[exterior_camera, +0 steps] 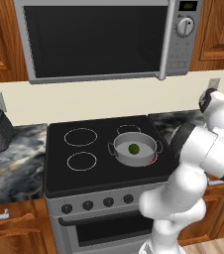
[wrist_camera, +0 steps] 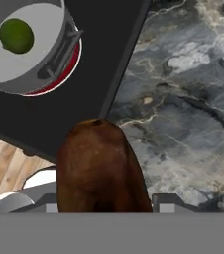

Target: Put the sweet potato and lime in the pot. Retrieve the spatula and lightly stir the vegetables in the pot.

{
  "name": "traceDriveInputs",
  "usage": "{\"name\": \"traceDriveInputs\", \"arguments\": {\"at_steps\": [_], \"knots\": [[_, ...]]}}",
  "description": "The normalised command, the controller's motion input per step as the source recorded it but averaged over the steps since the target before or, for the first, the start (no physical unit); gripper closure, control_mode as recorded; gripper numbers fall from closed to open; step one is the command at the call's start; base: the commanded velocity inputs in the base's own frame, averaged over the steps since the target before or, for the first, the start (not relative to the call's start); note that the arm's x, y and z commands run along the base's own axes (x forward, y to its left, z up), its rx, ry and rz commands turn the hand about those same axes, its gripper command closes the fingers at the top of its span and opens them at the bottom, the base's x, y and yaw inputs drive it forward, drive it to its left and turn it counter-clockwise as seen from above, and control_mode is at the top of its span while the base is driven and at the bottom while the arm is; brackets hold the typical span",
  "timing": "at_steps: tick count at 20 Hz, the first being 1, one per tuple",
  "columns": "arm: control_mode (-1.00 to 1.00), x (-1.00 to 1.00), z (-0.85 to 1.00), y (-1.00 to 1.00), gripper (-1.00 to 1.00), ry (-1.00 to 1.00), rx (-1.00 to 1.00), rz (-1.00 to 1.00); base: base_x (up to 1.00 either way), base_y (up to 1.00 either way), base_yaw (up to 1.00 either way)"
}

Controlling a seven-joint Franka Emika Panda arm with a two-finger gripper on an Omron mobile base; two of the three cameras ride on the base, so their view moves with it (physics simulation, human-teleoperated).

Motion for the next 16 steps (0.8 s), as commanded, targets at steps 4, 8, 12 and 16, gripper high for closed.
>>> {"name": "traceDriveInputs", "arguments": {"at_steps": [4,8,12,16], "knots": [[-1.0,-0.41,0.34,1.0,1.0,-0.01,-0.08,0.0,0.0,0.0,0.0],[-1.0,-0.41,0.66,1.0,1.0,-0.01,-0.09,0.0,0.0,0.0,0.0],[-1.0,-0.15,0.36,1.0,1.0,0.0,-0.09,0.0,0.0,0.0,0.0],[-1.0,0.0,0.18,0.98,1.0,0.0,-0.07,-0.01,0.0,0.0,0.0]]}}
